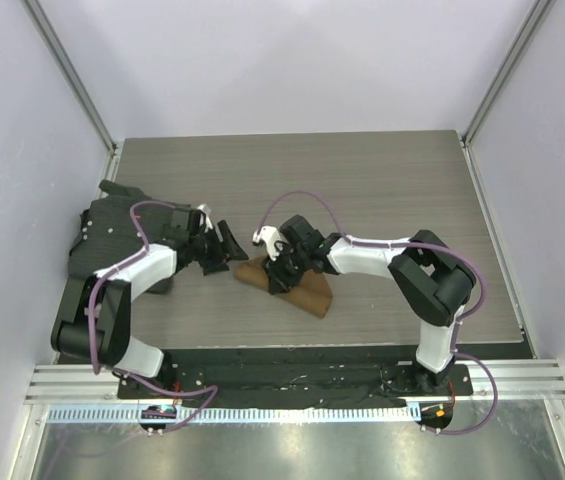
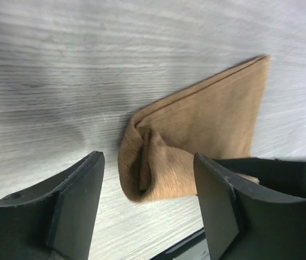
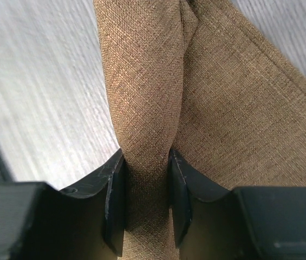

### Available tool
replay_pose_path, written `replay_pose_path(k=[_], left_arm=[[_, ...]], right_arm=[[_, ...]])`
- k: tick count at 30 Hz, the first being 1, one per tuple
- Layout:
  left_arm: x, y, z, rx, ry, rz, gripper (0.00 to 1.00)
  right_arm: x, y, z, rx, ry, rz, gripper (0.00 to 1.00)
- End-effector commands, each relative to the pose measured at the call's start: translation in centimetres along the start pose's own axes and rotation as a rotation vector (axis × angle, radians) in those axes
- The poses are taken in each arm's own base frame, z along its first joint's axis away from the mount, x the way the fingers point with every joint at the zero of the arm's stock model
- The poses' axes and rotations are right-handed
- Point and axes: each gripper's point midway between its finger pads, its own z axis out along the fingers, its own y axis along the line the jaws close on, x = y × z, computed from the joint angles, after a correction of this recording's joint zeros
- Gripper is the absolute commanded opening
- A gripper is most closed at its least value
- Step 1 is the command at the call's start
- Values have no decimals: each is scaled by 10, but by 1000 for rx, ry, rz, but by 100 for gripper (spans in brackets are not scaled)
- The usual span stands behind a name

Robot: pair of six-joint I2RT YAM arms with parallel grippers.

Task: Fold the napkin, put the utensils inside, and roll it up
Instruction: Roll the napkin with the utensil

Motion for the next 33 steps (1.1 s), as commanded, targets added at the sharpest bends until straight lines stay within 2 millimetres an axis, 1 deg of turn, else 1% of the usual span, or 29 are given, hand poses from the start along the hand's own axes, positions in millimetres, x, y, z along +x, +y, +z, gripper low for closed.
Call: replay_pose_path(k=[1, 2, 3, 4, 6, 7, 10, 12, 13, 14, 16, 20, 21, 23, 24, 26, 28, 29, 30, 32, 33], left_arm=[[-18, -6, -17, -7, -116, 45, 73], [-16, -7, -19, 3, -124, 49, 73], [-15, -8, -19, 16, -125, 53, 73], [-16, -10, -20, 30, -132, 58, 73], [-11, -8, -19, 40, -126, 60, 72], [-10, -10, -20, 54, -126, 63, 72], [-4, -8, -19, 71, -119, 65, 70], [-3, -8, -19, 81, -125, 69, 69], [-3, -9, -20, 85, -132, 73, 68], [-4, -11, -20, 95, -138, 78, 67], [-1, -9, -19, 95, -131, 76, 66], [4, -7, -14, 108, -110, 72, 59], [2, -10, -14, 123, -119, 77, 58], [5, -8, -9, 126, -107, 72, 52], [3, -9, -8, 135, -116, 77, 50], [6, -7, -3, 139, -105, 74, 48], [5, -12, -1, 171, -107, 77, 43], [8, -9, 3, 168, -97, 70, 40], [7, -10, 4, 175, -97, 67, 31], [7, -9, 6, 169, -93, 67, 22], [7, -8, 7, 164, -87, 62, 16]], right_arm=[[3, 23, 0, -261, -10, 142, 31], [3, 24, 0, -287, -14, 164, 31], [2, 29, -1, -336, -19, 179, 30], [5, 29, 1, -359, -15, 196, 30], [2, 27, 2, -388, -32, 219, 30], [4, 30, 2, -426, -30, 227, 30], [0, 30, 1, -485, -52, 284, 30], [2, 25, 4, -497, -52, 318, 29], [4, 26, 3, -514, -47, 334, 29], [1, 22, 6, -514, -64, 325, 29], [1, 19, 7, -515, -68, 335, 29], [3, 15, 10, -518, -60, 352, 30], [5, 14, 11, -518, -56, 356, 29], [7, 13, 13, -515, -51, 361, 29], [9, 13, 14, -512, -47, 364, 30], [9, 11, 15, -504, -47, 366, 30], [10, 10, 15, -498, -44, 367, 30], [9, 10, 15, -492, -44, 368, 30], [8, 8, 16, -475, -45, 364, 30], [3, 6, 13, -451, -56, 354, 32], [-1, 1, 12, -420, -66, 347, 35]])
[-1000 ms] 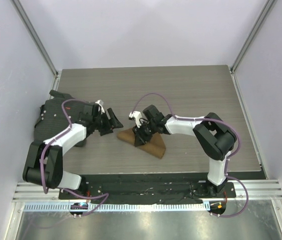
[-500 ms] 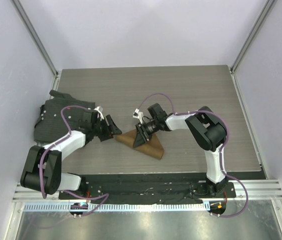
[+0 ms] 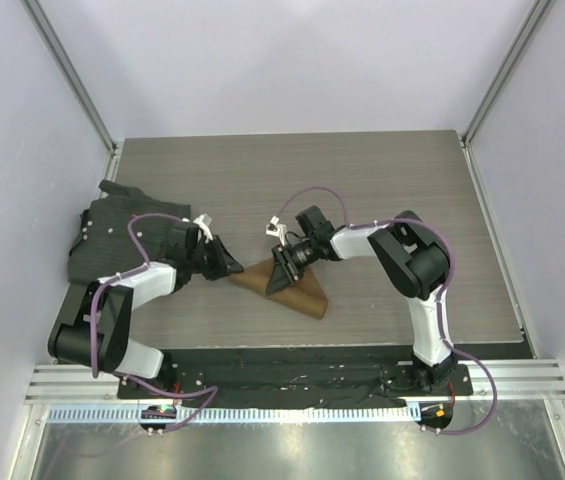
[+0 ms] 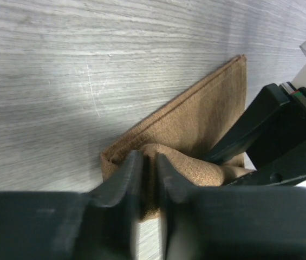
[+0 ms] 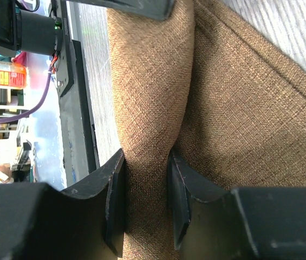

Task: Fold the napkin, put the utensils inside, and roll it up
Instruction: Roll the napkin with the utensil

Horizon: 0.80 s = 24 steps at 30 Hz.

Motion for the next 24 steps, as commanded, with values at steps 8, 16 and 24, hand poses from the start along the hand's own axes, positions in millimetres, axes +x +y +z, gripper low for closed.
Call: replay_pose_path(k=[8, 16, 24], left_arm=[[0, -4, 9, 15, 42, -3, 0], [8, 1, 10, -34, 116, -50, 0], [11, 3, 7, -73, 151, -85, 0]], right_arm=[[-55, 10, -37, 282, -101, -148, 55], [-77, 32, -56, 571, -128, -424, 72], [-67, 36, -38, 864, -57, -666, 75]])
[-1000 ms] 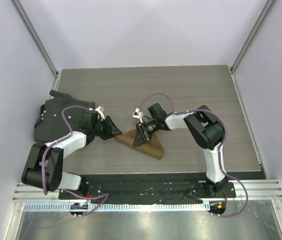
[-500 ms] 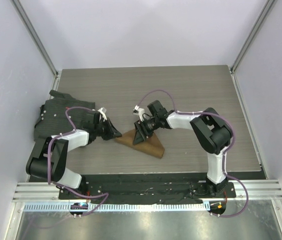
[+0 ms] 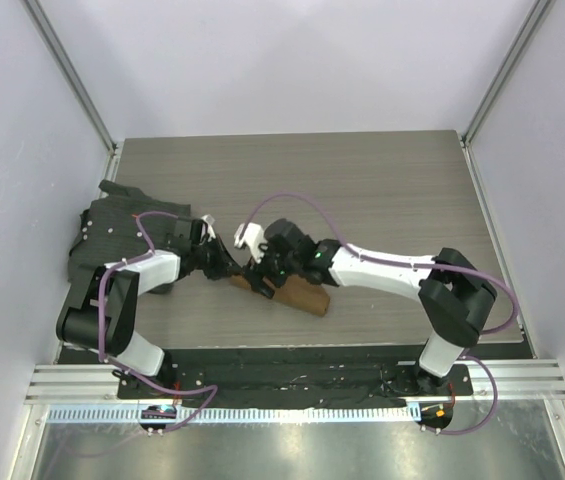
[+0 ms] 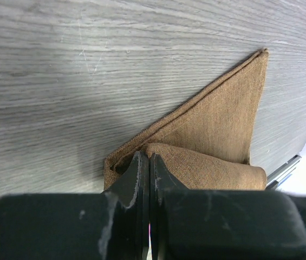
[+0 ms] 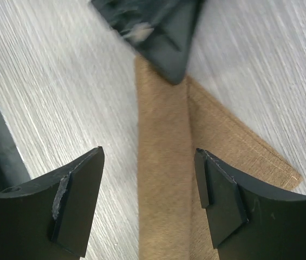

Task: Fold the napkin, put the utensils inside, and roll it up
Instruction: Roll the napkin with the utensil

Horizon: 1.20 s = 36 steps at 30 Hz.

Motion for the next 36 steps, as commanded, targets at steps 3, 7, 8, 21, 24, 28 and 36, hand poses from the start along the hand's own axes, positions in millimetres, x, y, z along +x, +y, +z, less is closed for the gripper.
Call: replay_pose_path(k=[3, 7, 8, 21, 24, 28, 36], left_arm=[[4, -2, -3, -21, 47, -19, 0], [4, -3, -3, -26, 51, -21, 0], [4, -3, -3, -28, 52, -20, 0], [-1, -5, -2, -35, 56, -17, 0], [-3, -9, -3, -20, 48, -6, 0], [-6, -14, -6, -8, 39, 1, 19], [-21, -9, -26, -82, -72, 23, 68]], right_arm=[[5, -15, 3, 223, 41, -176, 75], [18, -7, 15, 201, 80, -205, 74], [19, -5, 17, 195, 84, -209, 74], [54, 4, 36, 111, 183, -196, 61], [62, 6, 38, 53, 197, -140, 52], [61, 11, 36, -89, 175, -20, 42], [69, 35, 32, -347, 197, 183, 34]])
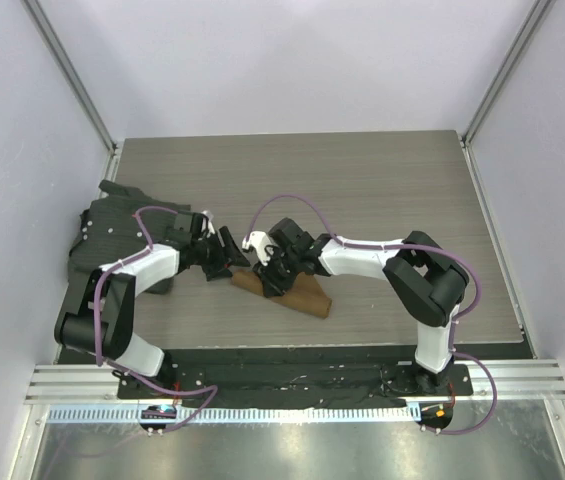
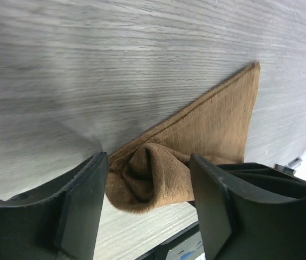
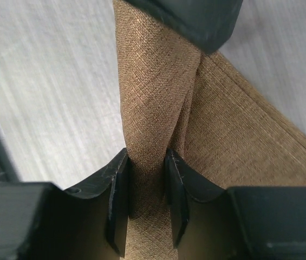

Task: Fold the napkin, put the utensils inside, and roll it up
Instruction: Roll the napkin with the utensil

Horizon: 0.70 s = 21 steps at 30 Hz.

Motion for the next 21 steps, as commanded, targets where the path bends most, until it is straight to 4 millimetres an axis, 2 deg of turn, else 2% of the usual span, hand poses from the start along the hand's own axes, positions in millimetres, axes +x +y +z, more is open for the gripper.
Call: replay_pose_path(k=[1, 5, 7, 9, 14, 21], left_arm=[[-15, -1, -20, -51, -102, 47, 69], [-17, -5, -30, -25, -146, 80, 69], [-13, -5, -32, -9, -148, 90, 68], [-10, -9, -33, 19, -143, 98, 66], [2, -7, -28, 50, -107, 98, 63], [5, -4, -17, 68, -88, 86, 53]], right_arm=[[5, 36, 0, -249, 23, 125, 33], [8, 38, 3, -340, 30, 200, 33], [1, 38, 0, -392, 16, 233, 33], [2, 32, 2, -411, 17, 263, 33], [0, 26, 4, -454, 12, 307, 33], [6, 20, 10, -471, 25, 342, 33]])
